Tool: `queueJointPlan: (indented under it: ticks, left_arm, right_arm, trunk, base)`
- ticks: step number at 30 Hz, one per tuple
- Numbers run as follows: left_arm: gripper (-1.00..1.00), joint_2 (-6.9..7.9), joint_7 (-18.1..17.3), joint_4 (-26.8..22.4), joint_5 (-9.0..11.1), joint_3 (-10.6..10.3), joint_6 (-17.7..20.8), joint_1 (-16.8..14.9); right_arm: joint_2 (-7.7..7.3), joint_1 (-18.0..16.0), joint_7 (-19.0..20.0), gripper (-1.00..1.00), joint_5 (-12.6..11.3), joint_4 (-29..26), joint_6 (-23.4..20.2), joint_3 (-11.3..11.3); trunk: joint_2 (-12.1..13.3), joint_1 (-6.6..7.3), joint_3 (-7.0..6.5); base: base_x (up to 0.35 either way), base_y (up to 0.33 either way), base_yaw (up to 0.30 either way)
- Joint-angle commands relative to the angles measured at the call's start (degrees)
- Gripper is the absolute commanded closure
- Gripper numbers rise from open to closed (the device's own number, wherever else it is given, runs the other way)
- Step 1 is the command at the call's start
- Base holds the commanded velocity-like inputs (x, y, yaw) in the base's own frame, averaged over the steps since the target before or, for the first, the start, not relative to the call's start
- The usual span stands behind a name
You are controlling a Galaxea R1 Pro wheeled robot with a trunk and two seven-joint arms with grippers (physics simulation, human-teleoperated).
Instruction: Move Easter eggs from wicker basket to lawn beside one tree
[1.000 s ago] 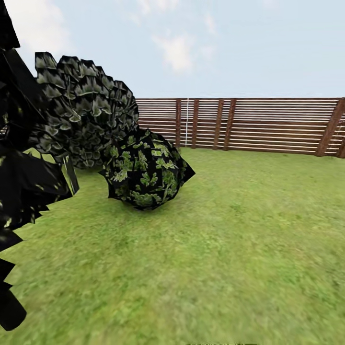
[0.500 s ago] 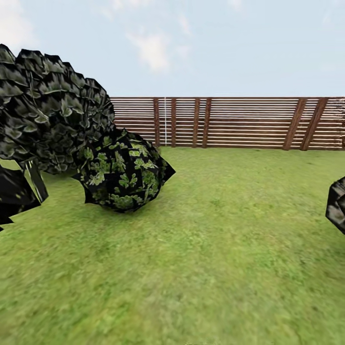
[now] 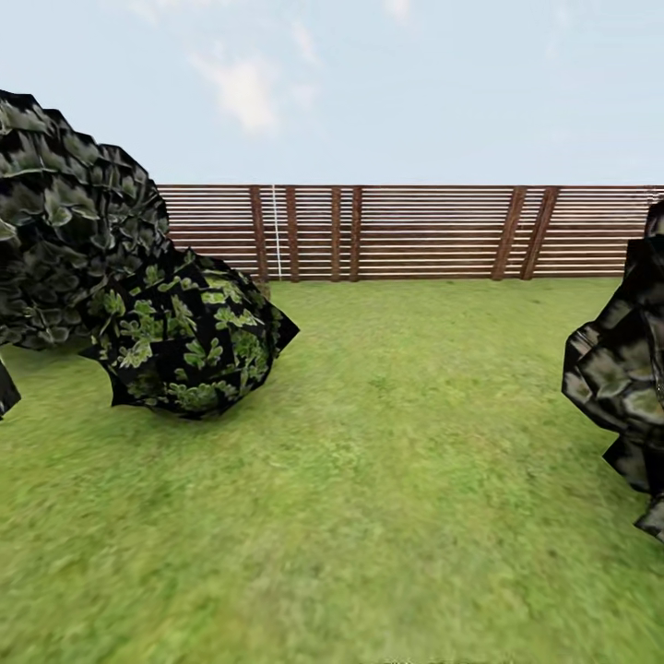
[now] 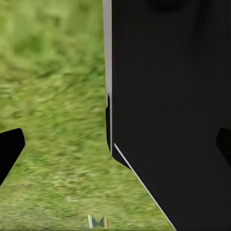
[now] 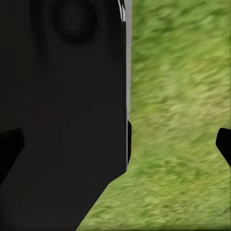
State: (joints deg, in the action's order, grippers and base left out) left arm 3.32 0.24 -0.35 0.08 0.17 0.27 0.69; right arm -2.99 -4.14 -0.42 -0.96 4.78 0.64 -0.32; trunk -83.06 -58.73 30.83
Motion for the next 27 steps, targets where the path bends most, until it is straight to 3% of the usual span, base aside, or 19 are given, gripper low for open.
queueJointPlan:
  ticks: [1, 7, 27]
  left_arm:
    - [-1.0, 0.01, 0.02, -0.03, 0.01, 0.01, 0.05, 0.01]
    - [-1.0, -0.06, -0.06, -0.03, -0.13, -0.03, 0.29, 0.01]
    - [-1.0, -0.06, -0.06, -0.01, -0.17, -0.08, 0.26, 0.01]
  right_arm:
    - [0.0, -0.08, -0.07, -1.0, -0.09, 0.14, 0.07, -0.01]
    - [0.0, -0.08, -0.07, -1.0, -0.03, 0.14, 0.02, 0.04]
    - [0.0, -0.08, -0.09, -1.0, 0.08, 0.14, 0.02, 0.14]
  trunk:
    - [-0.02, 0.0, 0.04]
    - [-0.02, 0.0, 0.05]
    - [-0.02, 0.0, 0.05]
  base:
    - [0.045, 0.0, -0.291]
    - [0.238, 0.0, -0.189]
    - [0.327, 0.0, -0.017]
